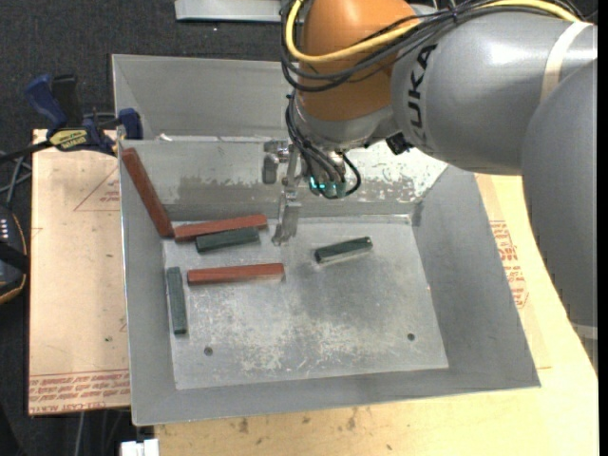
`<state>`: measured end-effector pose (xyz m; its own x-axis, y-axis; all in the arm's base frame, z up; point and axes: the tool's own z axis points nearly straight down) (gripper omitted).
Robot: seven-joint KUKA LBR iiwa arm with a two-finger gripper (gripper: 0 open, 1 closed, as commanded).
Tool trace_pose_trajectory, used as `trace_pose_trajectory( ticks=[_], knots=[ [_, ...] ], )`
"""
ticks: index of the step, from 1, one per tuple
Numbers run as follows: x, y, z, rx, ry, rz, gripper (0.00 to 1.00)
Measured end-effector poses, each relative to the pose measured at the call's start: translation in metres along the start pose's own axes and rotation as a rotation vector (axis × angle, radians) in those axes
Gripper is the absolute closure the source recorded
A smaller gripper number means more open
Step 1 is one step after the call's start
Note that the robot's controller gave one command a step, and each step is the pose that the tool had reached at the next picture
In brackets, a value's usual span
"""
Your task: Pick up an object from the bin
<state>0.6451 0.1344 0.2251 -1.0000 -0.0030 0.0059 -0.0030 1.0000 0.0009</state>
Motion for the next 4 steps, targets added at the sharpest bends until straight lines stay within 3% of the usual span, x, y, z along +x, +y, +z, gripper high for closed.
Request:
trace_pose_trajectory(
  ticks=[1, 2, 3, 4],
  knots=[
    [-0.002, -0.001, -0.005, -0.001, -0.008, 0.002, 0.0],
    [-0.004, 0.027, 0.06, -0.002, -0.013, 0.025, 0.0],
    [0.029, 0.088, 0.064, -0.004, -0.007, 0.054, 0.0],
    [0.025, 0.046, 0.103, 0.0, -0.008, -0.017, 0.0]
  ],
)
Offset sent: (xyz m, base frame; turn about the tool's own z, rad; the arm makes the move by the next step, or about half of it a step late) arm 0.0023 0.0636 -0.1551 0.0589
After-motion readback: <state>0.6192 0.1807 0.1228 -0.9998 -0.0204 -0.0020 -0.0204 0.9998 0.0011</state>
